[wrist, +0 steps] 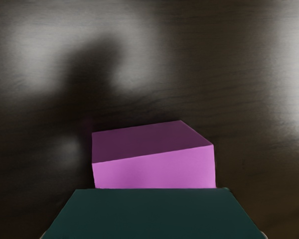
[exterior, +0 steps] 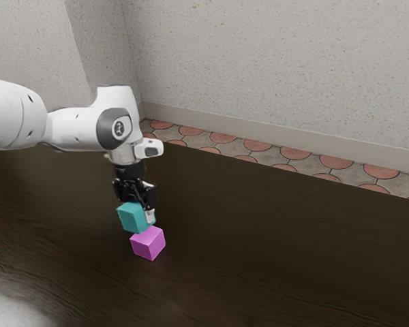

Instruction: Pick up the blue block with one arm, and put the blue block on the pink block with one arm

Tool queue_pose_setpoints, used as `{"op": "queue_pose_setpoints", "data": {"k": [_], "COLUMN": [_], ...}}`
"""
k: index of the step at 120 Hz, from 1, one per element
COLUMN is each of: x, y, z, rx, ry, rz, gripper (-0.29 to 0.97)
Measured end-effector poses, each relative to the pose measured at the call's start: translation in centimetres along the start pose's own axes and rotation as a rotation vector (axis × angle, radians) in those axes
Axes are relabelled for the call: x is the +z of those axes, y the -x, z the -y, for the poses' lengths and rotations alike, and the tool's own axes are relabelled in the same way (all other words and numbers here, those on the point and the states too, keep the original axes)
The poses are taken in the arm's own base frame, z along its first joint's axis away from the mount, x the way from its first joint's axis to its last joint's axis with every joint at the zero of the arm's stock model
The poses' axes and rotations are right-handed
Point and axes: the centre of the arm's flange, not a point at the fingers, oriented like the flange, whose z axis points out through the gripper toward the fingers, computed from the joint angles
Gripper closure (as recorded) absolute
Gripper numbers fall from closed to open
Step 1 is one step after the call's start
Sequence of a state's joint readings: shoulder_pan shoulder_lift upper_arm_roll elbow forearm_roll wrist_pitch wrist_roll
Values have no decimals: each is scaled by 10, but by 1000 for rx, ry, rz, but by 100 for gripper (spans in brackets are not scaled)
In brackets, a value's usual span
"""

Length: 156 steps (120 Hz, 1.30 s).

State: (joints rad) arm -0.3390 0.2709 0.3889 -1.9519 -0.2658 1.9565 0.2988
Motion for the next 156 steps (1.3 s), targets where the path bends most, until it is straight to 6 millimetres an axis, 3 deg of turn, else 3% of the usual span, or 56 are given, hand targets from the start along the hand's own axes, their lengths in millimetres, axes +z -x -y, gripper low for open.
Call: {"op": "queue_pose_setpoints", "data": {"k": [30, 59, 76, 98, 117, 127, 133, 156], "x": [14, 19, 1, -61, -150, -212, -239, -301], "y": [-7, -12, -20, -30, -18, -5, 3, 37], "z": [-10, -14, -17, -45, -80, -88, -90, -81], "rx": [-6, -4, 6, 70, 120, 141, 143, 107], "ry": [2, -4, -14, -66, -180, -232, -267, -355], "rz": [20, 28, -8, -105, -198, -253, -262, -240], "gripper": [34, 11, 6, 2, 1, 1, 1, 0]}}
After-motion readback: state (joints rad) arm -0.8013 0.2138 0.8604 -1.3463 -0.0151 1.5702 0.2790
